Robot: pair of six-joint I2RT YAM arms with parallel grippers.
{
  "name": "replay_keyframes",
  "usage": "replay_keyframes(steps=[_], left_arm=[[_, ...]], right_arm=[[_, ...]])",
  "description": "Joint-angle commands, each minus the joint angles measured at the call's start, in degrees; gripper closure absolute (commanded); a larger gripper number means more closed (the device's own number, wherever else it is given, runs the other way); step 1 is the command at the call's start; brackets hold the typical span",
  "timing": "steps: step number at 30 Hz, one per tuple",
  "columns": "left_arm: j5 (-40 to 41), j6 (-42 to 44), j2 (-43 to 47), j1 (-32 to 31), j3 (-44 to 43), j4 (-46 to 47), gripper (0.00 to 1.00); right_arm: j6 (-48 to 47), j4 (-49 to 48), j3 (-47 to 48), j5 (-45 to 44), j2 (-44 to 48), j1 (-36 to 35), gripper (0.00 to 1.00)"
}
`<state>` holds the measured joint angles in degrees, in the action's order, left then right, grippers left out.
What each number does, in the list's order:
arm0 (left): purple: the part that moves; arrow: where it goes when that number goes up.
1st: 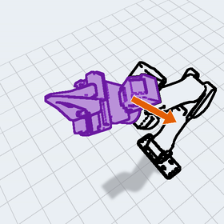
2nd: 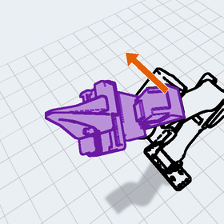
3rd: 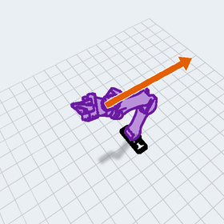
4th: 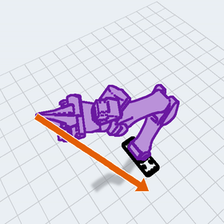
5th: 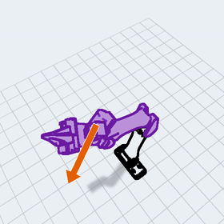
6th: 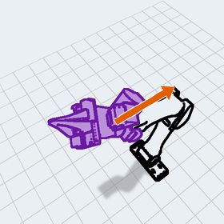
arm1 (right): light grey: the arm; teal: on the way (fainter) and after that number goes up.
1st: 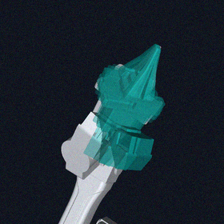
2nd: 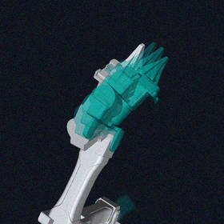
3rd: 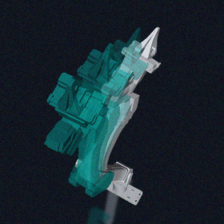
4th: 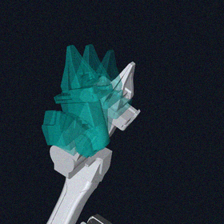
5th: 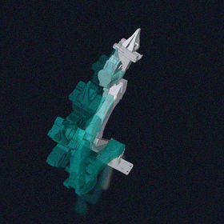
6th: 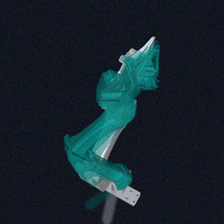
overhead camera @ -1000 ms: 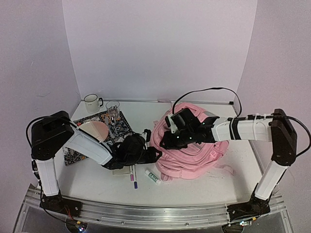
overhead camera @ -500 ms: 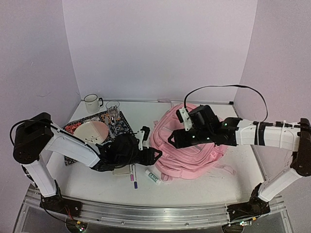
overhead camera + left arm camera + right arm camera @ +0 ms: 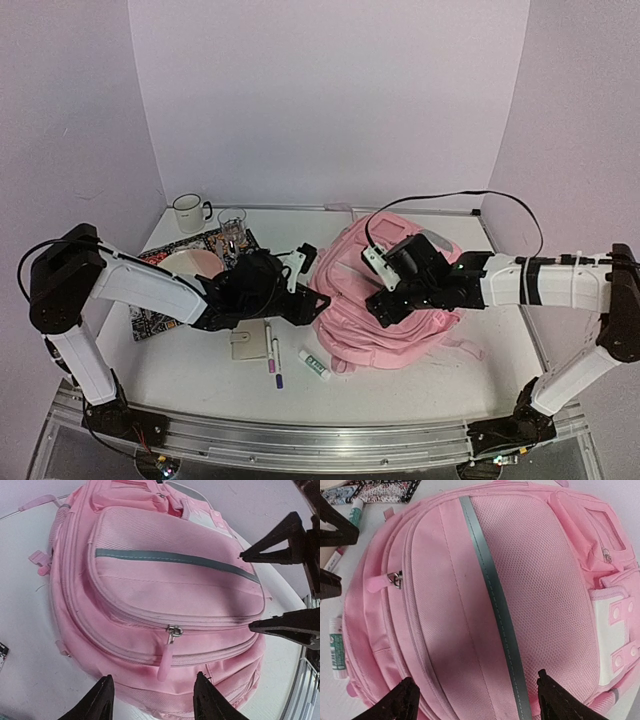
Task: Pack the student bag
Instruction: Grab the upper front pocket of the student bag, then hold the student bag at the center of the board, then unzip the upper front pocket of the student bag.
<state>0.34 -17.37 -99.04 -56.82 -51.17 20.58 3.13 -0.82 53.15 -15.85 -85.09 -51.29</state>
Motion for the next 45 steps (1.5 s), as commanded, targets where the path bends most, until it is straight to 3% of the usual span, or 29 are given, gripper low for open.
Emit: replay_keyframes(steps=[1,6,10,17,19,30,33,38,45], left_arm=[[-3.6,6.3,-2.7,-0.2,-4.1,-1.0,0.45],[-3.7,8.8,-5.1,-0.2,-6.1,-1.1,0.47],[-3.5,9.4,-8.2,0.3,-7.9,-1.1,0.56],[-3.5,9.1,-8.9,0.6,-8.6,-1.1,0.94],[-3.0,9.1,-8.0,0.6,-8.2,-1.2,0.99],[-1.8,5.5,-4.0,4.7,-5.0,-1.3,1.00],[-1.5,5.8,-3.6,5.8,-5.0,-1.8,1.00],[-0.9,6.1,-5.2,8.2,-7.3,-3.4,1.00],[-1.1,7.7,-11.1,13.8,-15.1,-6.8,1.00]], right_arm=[[-6.6,2.4,1.6,-5.0,-3.6,-0.8,0.18],[-7.6,2.5,2.2,-5.6,-5.3,-1.1,0.18],[-7.9,2.6,2.7,-7.7,-6.5,-1.2,0.20],[-8.0,3.1,2.8,-10.5,-7.1,-1.2,0.36],[-8.2,3.4,2.6,-10.4,-6.3,-1.2,0.43],[-9.6,6.4,1.9,-7.8,1.0,-1.2,0.83],[-9.8,7.4,1.8,-8.0,1.9,-1.2,0.98],[-10.8,8.8,1.5,-6.7,3.2,-1.2,1.00],[-13.6,7.9,0.1,1.7,8.5,-1.2,1.00]])
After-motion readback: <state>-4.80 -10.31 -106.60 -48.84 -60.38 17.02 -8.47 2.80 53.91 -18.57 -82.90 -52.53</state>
